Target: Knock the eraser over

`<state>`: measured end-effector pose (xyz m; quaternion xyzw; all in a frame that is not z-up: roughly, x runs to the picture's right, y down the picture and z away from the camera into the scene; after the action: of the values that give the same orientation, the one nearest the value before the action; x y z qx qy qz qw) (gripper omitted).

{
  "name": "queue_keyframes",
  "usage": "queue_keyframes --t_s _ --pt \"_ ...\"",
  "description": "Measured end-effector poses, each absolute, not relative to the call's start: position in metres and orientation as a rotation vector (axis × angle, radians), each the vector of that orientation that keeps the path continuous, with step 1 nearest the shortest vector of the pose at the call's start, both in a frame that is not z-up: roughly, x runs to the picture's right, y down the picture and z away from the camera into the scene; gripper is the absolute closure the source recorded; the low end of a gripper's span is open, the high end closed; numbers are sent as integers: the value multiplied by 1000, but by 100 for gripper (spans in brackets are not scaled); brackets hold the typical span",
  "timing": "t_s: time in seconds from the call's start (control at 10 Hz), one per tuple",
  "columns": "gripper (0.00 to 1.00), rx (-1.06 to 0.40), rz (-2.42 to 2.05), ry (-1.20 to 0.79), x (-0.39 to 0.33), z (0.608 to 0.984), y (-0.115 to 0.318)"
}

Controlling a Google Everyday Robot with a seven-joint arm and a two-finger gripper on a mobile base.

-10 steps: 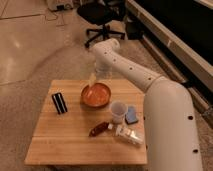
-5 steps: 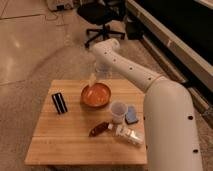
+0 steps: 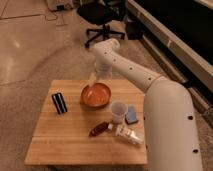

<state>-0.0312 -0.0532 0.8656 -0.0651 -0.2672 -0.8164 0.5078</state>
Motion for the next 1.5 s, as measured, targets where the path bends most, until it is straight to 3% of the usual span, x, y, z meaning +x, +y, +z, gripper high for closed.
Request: queue_keyframes --t_s 1.0,1.5 --pt "20 -155 -1977 -643 -35 866 -54" --pt "20 -97 -2099 -695 -119 876 -54"
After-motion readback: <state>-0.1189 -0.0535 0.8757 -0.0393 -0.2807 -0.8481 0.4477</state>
